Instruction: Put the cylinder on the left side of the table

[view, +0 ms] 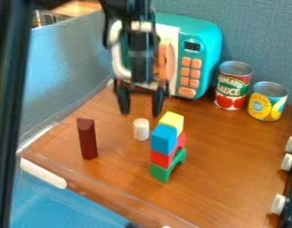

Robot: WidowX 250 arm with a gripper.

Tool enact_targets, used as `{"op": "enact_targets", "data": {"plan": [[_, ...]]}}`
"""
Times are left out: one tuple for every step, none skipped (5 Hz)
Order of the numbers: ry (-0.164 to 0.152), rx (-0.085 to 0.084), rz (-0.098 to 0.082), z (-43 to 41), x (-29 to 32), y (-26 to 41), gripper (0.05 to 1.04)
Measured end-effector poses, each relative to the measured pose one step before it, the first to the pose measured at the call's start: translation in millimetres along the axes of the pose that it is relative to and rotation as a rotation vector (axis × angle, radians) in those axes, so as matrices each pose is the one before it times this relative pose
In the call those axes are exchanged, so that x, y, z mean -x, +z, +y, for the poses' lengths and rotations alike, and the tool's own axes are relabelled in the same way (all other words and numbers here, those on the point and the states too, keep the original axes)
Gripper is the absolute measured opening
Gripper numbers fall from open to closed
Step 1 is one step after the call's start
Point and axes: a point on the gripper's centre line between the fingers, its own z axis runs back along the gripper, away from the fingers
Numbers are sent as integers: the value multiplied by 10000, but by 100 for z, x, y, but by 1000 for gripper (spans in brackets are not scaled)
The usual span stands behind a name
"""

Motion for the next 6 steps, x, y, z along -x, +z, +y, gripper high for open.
{"op": "enact_targets", "data": {"plan": [[185,-505,-1036,198,1728,4573,1008],[-298,-712,-808,-620,1939,2990,1002],[-1331,-681,121,-863,2695,-52,1001],[-895,191,502,-1062,2522,-219,1001],[-408,392,223,-712,1426,-415,1001],[68,85,10,102,197,-190,1001]]}}
